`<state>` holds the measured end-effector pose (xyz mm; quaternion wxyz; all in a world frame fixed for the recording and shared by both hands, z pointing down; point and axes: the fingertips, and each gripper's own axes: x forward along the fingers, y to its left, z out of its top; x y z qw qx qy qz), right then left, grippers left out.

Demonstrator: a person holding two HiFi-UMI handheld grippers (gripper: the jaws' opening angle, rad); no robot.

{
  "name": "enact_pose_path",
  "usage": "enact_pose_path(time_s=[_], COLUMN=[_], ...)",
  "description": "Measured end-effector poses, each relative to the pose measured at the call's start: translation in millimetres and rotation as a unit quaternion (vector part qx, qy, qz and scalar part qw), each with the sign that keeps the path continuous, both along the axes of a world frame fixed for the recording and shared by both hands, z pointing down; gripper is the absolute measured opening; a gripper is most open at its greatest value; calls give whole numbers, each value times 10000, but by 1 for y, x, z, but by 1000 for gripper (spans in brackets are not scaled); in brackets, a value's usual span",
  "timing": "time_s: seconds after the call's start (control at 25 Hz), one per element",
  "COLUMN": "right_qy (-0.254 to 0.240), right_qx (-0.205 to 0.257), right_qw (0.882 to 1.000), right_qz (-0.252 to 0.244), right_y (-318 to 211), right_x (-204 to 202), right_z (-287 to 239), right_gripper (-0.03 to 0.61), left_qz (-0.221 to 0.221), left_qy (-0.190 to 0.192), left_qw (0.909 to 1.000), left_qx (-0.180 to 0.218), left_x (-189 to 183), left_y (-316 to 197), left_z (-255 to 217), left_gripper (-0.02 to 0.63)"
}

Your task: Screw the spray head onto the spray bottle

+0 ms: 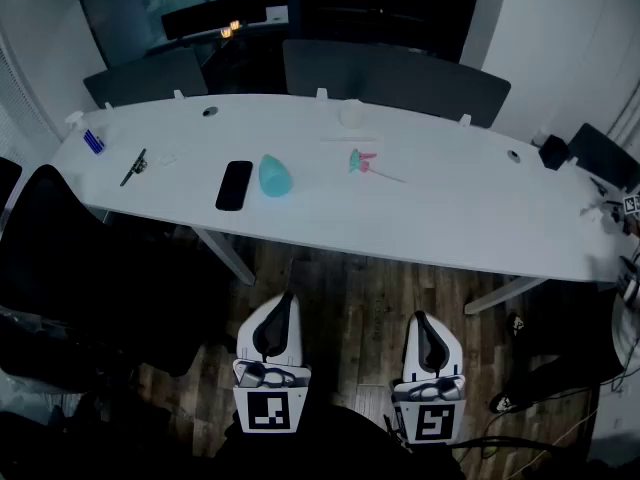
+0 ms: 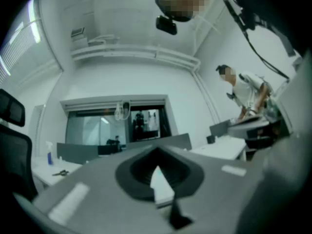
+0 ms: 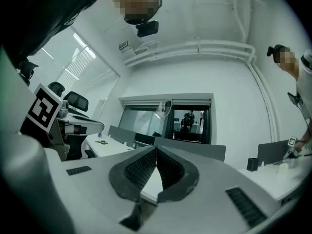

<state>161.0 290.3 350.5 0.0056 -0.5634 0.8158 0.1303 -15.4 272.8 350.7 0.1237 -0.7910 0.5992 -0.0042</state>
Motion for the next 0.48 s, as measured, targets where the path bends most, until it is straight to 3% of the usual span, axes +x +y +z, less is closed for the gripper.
enact_pose_path(time_s=[0.24,0.48], right_qy=[-28,2], right_qx=[-230,-366], right_qw=[9996,9993], right_qz=[141,92], right_y=[-44,-125], right_x=[-1,-24], right_z=[16,29], right_gripper=[6,6], left_qz=[-96,-147], left_qy=[-44,-81], left_qw=[9997,9991], left_qx=[-224,-383], left_x=[-15,-38], left_y=[-46,-128], left_z=[4,19], left_gripper=[5,5])
